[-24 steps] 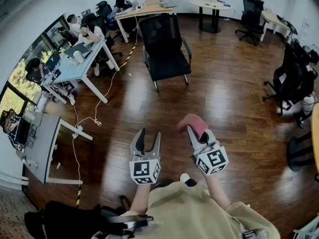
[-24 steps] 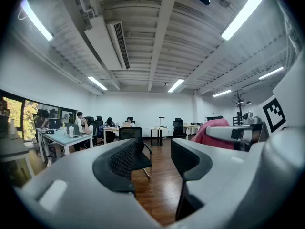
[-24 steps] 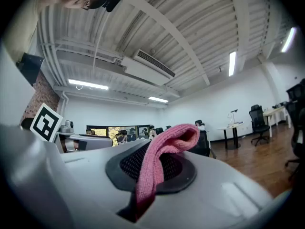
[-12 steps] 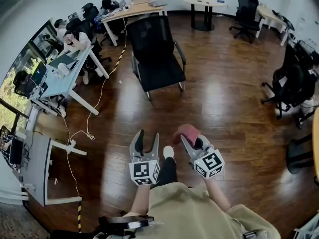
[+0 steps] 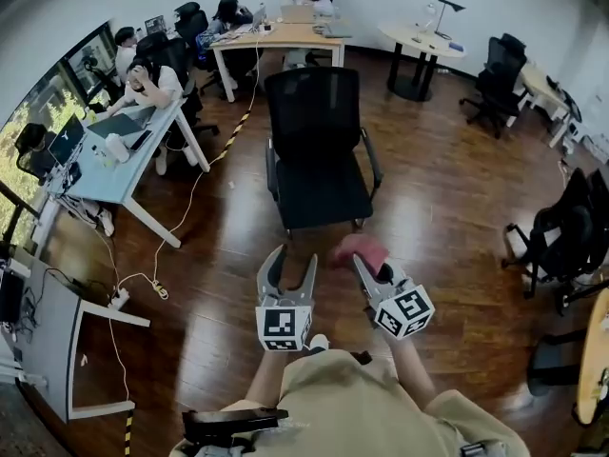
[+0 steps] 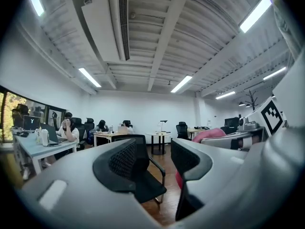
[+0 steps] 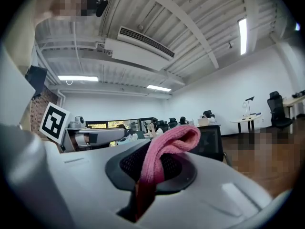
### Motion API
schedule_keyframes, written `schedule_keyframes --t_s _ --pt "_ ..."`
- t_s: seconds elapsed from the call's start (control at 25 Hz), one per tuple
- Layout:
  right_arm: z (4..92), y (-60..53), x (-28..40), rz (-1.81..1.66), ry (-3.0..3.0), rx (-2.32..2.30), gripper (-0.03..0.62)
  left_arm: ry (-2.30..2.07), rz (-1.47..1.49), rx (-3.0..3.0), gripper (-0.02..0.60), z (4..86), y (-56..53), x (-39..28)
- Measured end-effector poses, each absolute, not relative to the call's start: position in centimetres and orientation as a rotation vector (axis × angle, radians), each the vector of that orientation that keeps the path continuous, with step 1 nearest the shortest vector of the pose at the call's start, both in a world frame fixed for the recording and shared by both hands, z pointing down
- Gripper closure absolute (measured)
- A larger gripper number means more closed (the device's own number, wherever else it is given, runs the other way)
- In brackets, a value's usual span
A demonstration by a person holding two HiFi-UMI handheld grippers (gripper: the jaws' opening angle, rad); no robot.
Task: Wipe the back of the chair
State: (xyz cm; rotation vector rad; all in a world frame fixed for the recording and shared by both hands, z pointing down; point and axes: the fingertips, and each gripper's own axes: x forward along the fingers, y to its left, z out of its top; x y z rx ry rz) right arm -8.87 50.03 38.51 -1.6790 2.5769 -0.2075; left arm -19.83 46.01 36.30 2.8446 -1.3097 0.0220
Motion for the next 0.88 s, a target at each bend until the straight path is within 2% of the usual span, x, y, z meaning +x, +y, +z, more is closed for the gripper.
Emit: schedule_keyframes --t_s 0.44,0.76,0.88 --pt "39.8 30.8 -3.6 -0.279 2.576 -1.605 0.573 -1.409 0.064 2.736 0.373 38.6 27.0 -17.5" --pt "40.3 10.9 2.6 -0.307 2.681 -1.411 0.574 -1.515 0.011 2.68 0.373 38.5 7.9 -10.5" --pt "40.6 4.2 5.0 -0.417 2.712 -1.234 0.574 -1.535 -0.029 2.661 0.373 38.0 1.4 -7.2"
